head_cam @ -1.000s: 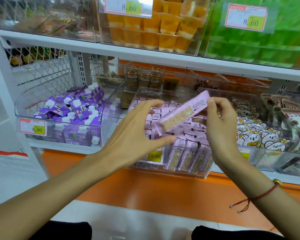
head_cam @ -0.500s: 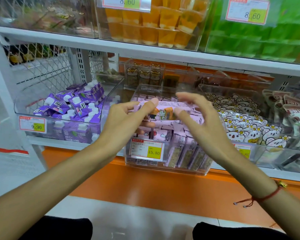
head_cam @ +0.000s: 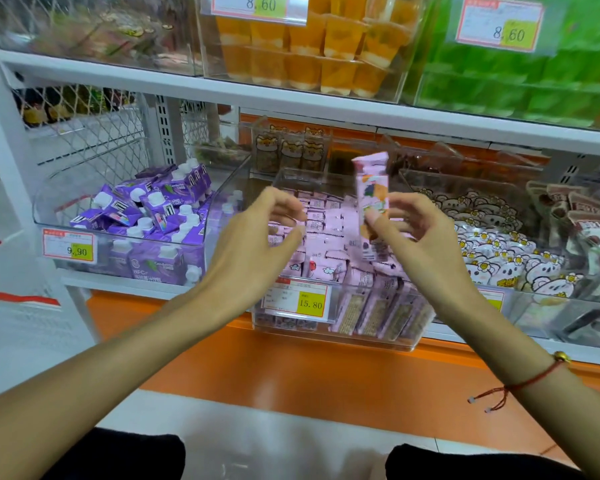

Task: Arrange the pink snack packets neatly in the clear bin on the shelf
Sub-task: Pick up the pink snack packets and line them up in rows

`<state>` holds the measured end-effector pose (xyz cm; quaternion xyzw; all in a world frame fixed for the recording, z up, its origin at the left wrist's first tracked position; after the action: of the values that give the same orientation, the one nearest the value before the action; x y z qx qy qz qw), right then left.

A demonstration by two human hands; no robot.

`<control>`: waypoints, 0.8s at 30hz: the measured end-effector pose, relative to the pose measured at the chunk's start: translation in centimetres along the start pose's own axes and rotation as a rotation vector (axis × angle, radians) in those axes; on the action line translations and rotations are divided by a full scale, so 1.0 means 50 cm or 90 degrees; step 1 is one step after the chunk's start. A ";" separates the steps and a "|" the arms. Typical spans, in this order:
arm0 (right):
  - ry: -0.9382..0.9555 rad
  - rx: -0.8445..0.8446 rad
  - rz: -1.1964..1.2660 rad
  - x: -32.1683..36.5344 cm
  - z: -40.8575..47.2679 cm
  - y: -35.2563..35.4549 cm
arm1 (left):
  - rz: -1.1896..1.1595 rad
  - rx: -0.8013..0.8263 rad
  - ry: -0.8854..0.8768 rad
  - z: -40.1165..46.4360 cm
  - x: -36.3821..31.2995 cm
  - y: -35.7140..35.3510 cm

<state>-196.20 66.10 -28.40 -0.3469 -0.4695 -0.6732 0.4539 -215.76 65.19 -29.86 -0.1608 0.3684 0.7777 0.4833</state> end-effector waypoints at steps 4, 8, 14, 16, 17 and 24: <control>-0.072 0.012 0.095 -0.025 0.010 0.004 | 0.157 0.166 -0.098 -0.012 -0.009 -0.032; -0.076 0.009 0.144 -0.035 0.012 -0.007 | 0.288 0.357 -0.207 -0.027 -0.014 -0.071; 0.023 0.082 0.043 -0.029 0.004 -0.047 | 0.359 0.348 -0.174 -0.013 0.004 -0.044; 0.048 0.126 -0.063 -0.031 -0.001 -0.058 | 0.330 0.330 -0.139 -0.012 0.008 -0.039; 0.066 0.148 -0.119 -0.031 -0.004 -0.064 | 0.327 0.326 -0.129 -0.012 0.009 -0.039; 0.207 0.067 -0.463 -0.015 -0.005 -0.035 | 0.324 0.298 -0.096 -0.013 0.011 -0.041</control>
<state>-197.57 66.33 -29.70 -0.0234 -0.5177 -0.8110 0.2717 -214.32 65.62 -31.47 0.1092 0.5284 0.7774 0.3233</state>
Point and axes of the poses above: each hand's wrist, its own z-axis towards the middle knuckle, its own y-axis out of the back of the hand, x = y × z, the point moved 6 cm from there along z, towards the middle knuckle, and after that the axes turned 11 degrees about -y, right-handed, at the moved point
